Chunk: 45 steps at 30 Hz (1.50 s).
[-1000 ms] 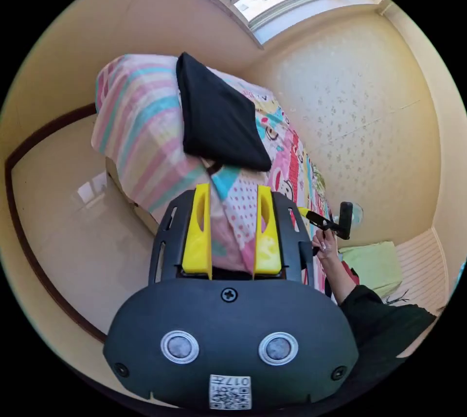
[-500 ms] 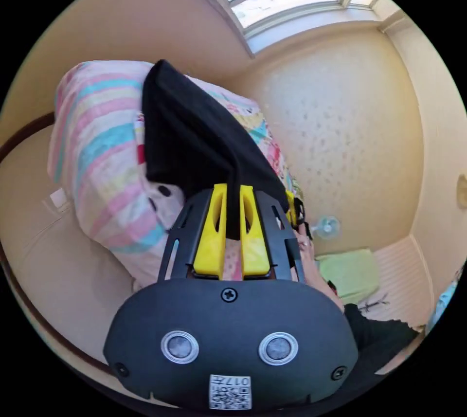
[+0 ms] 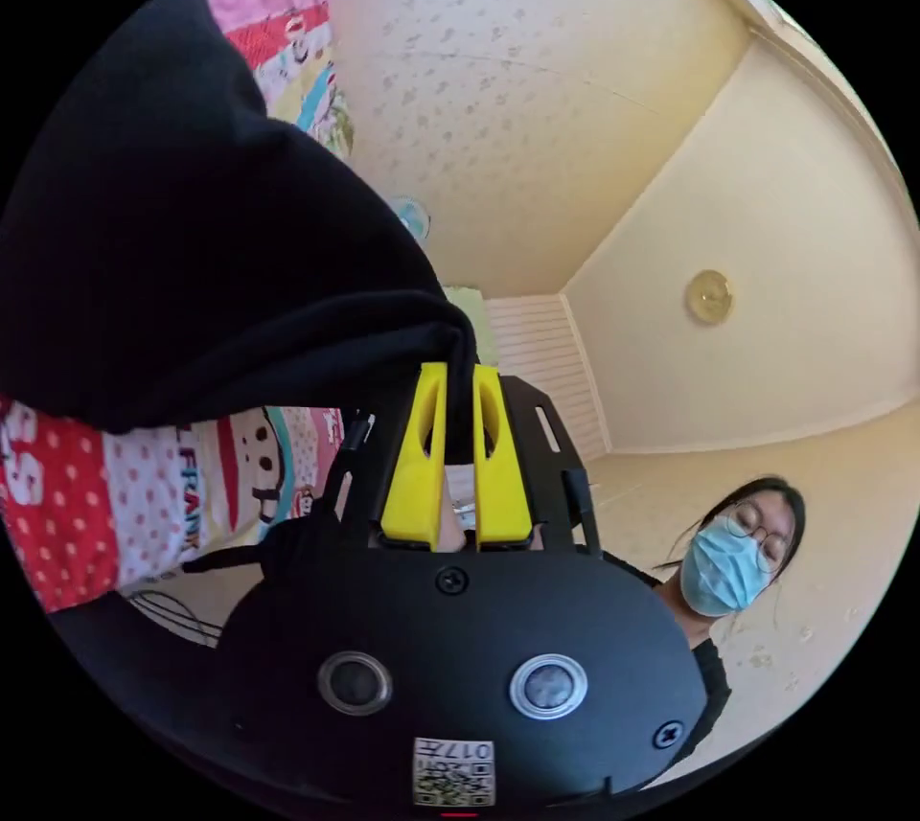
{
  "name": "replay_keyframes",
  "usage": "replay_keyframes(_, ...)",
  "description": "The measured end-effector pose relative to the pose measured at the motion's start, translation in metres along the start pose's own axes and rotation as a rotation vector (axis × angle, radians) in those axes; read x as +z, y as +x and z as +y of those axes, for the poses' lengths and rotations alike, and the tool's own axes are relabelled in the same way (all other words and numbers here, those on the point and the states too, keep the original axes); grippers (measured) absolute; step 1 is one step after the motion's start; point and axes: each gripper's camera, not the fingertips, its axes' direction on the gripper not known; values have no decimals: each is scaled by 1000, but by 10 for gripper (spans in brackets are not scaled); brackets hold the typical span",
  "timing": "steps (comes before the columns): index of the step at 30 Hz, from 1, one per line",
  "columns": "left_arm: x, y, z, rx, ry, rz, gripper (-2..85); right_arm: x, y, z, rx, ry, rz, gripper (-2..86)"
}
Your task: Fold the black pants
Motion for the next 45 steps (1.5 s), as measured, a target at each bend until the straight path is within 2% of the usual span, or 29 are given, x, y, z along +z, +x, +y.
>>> replay_keyframes(2, 25, -32, 13, -121, -26, 66, 50, -53, -6, 55, 24, 66, 160, 16)
replay_keyframes(5, 51, -66, 36, -227, -40, 146, 50, -86, 2, 116, 122, 54, 374, 16)
replay_keyframes(7, 58, -74, 48, -253, -45, 153, 50, -95, 8, 146, 163, 51, 429, 17)
replay_keyframes(10, 67, -76, 59, -271, -59, 98, 51, -94, 25, 178, 229, 12, 492, 21)
replay_keyframes(13, 70, -77, 64, -298, -26, 101, 51, -78, 38, 190, 296, -53, 702, 27)
replay_keyframes(19, 69, -75, 65, -311, -33, 99, 51, -52, 17, 200, 241, 102, 981, 60)
replay_keyframes(21, 70, -75, 65, -316, -43, 96, 52, -32, 19, 198, 216, 89, 954, 78)
replay_keyframes(26, 76, -69, 68, -272, -62, 46, 64, 62, 51, 179, 148, -46, 701, 97)
replay_keyframes(30, 77, -67, 82, -242, -76, 10, 78, 148, 79, 163, 126, -197, 654, 117)
replay_keyframes(32, 73, -63, 89, -213, -89, -53, 83, 212, 104, 154, 113, -334, 659, 131)
replay_keyframes(34, 61, -59, 99, -202, -56, -154, 109, 264, 126, 155, 84, -440, 701, 138)
replay_keyframes(36, 34, -54, 114, -211, 72, -286, 133, 315, 157, 166, 73, -585, 813, 142)
replay_keyframes(38, 11, -52, 124, -209, 191, -347, 135, 369, 190, 199, 0, -773, 1008, 137)
replay_keyframes(40, -14, -50, 131, -198, 310, -370, 135, 380, 186, 219, -96, -777, 1054, 111)
replay_keyframes(42, -44, -44, 134, -169, 451, -429, 136, 375, 177, 235, -146, -786, 1068, 47)
replay_keyframes(45, -71, -41, 123, -145, 580, -579, 140, 351, 169, 262, -151, -705, 996, 28)
